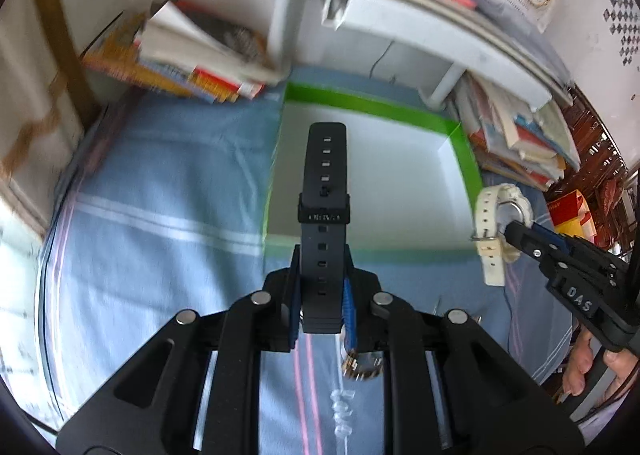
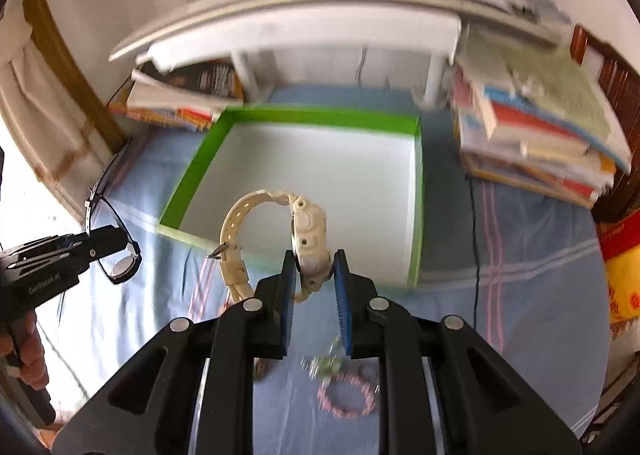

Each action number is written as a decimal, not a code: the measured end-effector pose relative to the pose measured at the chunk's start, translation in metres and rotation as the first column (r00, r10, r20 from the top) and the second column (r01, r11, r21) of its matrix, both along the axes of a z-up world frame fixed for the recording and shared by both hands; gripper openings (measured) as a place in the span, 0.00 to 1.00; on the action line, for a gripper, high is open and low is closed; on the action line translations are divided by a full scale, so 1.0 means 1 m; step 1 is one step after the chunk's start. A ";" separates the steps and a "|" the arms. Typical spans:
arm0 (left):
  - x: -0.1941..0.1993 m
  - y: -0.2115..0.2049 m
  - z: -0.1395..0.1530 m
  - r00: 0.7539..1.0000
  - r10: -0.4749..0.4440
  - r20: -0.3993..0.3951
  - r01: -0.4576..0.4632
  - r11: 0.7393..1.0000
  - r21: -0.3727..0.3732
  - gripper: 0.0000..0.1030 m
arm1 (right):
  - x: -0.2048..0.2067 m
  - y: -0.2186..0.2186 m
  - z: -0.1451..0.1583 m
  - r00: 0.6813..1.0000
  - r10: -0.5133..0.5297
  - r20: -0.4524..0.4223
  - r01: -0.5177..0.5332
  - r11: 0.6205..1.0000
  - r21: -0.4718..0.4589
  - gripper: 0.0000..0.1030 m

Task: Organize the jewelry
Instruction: 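Carry both watches into the green box and open both tools, then move the left tool to the red-and-white bead bracelet while the right tool returns to the table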

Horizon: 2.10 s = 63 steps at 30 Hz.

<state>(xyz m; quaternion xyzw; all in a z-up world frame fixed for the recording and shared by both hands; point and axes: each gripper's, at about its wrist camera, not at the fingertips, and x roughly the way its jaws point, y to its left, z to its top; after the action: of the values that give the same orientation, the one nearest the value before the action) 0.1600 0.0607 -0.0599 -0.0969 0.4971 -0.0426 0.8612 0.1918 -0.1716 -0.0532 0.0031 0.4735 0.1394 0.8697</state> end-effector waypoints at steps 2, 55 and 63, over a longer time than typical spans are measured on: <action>0.018 -0.008 -0.001 1.000 -0.004 0.014 0.004 1.000 0.004 0.17 | 0.018 0.004 -0.006 1.000 -0.014 0.011 0.014 1.000 -0.011 0.19; -0.073 0.016 -0.133 0.962 -0.028 -0.271 0.020 0.999 -0.033 0.42 | -0.101 -0.042 -0.102 0.953 -0.163 -0.256 0.139 0.984 -0.108 0.52; -0.040 0.001 -0.138 0.961 -0.045 -0.274 0.045 0.999 -0.006 0.26 | -0.102 -0.040 -0.103 0.954 -0.164 -0.252 0.140 0.984 -0.113 0.52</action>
<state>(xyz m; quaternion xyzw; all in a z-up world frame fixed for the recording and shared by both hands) 0.1196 0.0616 -0.1981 -0.0905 0.6136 -0.0481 0.7830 0.0901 -0.2114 -0.1560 0.0171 0.5879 0.0481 0.8073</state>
